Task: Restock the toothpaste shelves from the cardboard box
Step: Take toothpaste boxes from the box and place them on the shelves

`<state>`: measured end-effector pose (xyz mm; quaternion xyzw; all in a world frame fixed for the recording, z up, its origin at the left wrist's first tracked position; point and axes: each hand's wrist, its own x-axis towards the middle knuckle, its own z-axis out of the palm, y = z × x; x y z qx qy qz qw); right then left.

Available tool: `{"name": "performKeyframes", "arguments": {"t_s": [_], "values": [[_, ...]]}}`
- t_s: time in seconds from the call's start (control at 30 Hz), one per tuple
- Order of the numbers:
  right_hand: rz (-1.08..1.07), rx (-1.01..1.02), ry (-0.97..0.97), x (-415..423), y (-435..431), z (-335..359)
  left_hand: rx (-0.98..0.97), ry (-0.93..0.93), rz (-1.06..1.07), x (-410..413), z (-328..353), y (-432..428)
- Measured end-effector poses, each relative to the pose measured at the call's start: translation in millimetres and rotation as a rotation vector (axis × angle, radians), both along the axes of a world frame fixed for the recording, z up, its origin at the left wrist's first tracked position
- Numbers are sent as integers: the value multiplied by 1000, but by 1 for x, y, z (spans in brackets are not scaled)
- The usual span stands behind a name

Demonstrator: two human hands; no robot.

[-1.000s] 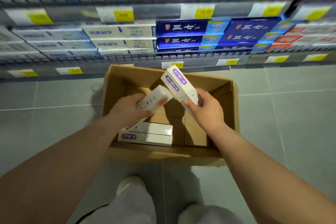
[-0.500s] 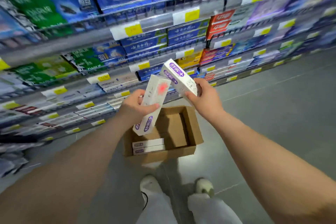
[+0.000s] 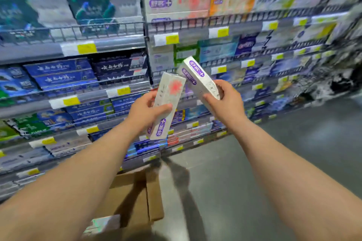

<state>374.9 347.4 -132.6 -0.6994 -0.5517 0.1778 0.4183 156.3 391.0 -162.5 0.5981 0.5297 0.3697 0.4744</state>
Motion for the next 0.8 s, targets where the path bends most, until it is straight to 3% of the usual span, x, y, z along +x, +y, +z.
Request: {"name": "performKeyframes", "arguments": {"t_s": [0.43,0.63,0.8], "values": [[-17,367,3,155,140,121,379,-126,-35,159,143,143],[-117,510,-301,195,229,163,543,-175,51,197,187,212],[-115,620,-422,213,283,196,610,-195,169,214,206,244]]}}
